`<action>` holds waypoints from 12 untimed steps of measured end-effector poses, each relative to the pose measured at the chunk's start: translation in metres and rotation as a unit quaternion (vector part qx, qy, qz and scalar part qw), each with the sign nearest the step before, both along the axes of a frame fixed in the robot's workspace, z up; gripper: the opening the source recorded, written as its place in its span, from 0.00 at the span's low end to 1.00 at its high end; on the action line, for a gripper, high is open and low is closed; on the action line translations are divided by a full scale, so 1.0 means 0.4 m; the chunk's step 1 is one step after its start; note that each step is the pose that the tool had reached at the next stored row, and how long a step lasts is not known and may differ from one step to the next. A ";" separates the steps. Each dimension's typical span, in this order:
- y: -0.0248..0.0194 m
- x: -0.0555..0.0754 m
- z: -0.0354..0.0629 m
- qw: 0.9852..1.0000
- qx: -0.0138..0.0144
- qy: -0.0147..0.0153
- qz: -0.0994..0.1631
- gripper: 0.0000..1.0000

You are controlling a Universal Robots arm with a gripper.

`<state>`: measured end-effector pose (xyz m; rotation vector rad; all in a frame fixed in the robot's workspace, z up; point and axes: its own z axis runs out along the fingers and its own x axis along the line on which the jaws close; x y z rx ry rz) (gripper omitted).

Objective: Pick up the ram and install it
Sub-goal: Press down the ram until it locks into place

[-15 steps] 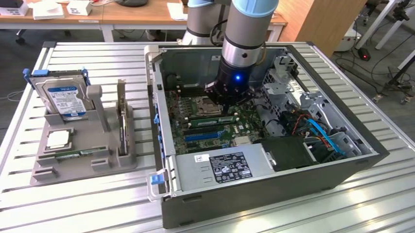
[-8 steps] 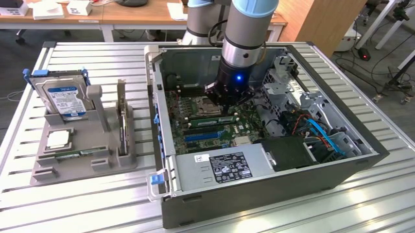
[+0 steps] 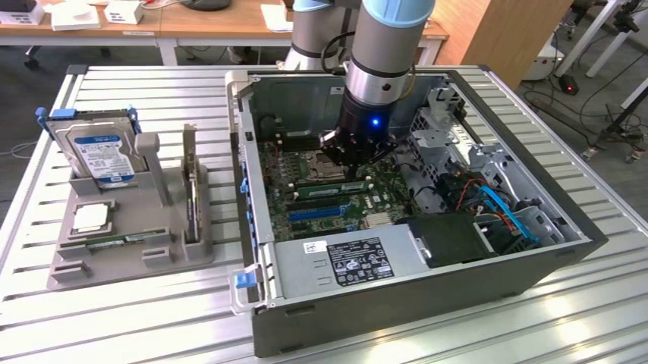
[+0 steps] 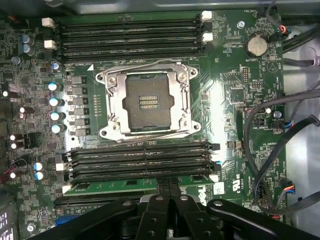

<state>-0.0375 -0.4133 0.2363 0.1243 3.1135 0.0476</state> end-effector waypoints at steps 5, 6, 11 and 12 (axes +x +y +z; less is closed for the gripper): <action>0.001 -0.001 0.000 1.000 0.000 0.000 0.003 0.09; 0.001 -0.001 0.000 1.000 0.000 0.000 0.007 0.09; 0.003 -0.003 0.000 1.000 -0.001 0.000 0.029 0.09; 0.004 -0.005 0.000 1.000 -0.001 0.000 0.029 0.09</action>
